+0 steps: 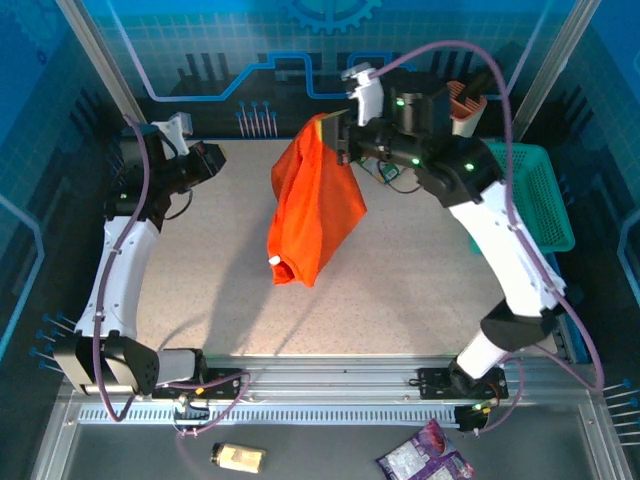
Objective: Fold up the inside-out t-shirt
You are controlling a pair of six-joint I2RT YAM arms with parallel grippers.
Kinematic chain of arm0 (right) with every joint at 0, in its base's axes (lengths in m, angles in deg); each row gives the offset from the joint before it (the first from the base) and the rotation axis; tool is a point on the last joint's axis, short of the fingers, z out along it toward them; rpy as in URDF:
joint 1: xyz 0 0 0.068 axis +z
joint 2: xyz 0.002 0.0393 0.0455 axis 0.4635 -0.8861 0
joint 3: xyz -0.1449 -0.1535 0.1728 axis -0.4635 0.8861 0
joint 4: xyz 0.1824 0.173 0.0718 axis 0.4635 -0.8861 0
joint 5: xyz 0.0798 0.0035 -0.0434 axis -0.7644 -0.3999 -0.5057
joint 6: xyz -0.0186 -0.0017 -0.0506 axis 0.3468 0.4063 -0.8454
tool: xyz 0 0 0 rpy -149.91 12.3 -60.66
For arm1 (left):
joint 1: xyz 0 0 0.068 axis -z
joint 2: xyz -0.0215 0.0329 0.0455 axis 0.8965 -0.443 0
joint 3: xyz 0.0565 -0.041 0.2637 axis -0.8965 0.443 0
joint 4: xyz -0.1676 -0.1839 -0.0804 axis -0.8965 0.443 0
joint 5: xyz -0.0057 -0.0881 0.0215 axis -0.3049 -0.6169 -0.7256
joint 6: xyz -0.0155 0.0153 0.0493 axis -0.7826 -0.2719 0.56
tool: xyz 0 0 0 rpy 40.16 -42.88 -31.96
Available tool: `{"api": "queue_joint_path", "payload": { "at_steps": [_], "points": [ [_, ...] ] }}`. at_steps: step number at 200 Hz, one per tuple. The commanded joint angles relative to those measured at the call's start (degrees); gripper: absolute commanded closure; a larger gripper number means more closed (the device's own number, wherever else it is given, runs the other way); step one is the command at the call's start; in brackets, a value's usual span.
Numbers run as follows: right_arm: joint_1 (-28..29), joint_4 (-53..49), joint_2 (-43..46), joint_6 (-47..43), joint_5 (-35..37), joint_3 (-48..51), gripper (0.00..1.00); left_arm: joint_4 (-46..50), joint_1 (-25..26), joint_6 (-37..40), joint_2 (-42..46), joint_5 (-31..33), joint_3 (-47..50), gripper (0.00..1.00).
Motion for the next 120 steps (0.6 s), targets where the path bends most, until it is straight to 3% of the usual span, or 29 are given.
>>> {"api": "queue_joint_path", "payload": {
  "at_steps": [1, 45, 63, 74, 120],
  "points": [
    [-2.96, 0.27, 3.38, -2.49, 10.93, 5.00, 1.00, 0.89, 0.93, -1.56, 1.36, -3.45, 2.28, 0.91],
    [-19.77, -3.81, 5.60, 5.70, 13.44, 30.10, 1.00, 1.22, 9.43, -1.13, -0.58, -2.76, 8.80, 0.81],
    [-25.69, -7.61, 2.93, 7.57, 11.33, 37.82, 0.83, 0.85, 14.53, -0.87, -2.05, -1.64, 12.41, 0.79],
    [-26.72, -8.66, 2.30, 7.65, 11.85, 41.89, 0.76, 0.96, 18.04, -0.44, -3.20, -0.64, 14.17, 0.77],
    [-25.25, -3.50, 6.53, 7.07, 7.05, 54.61, 0.66, 0.10, 29.62, -1.55, -9.43, 2.60, 18.62, 0.66]
  ]
}}
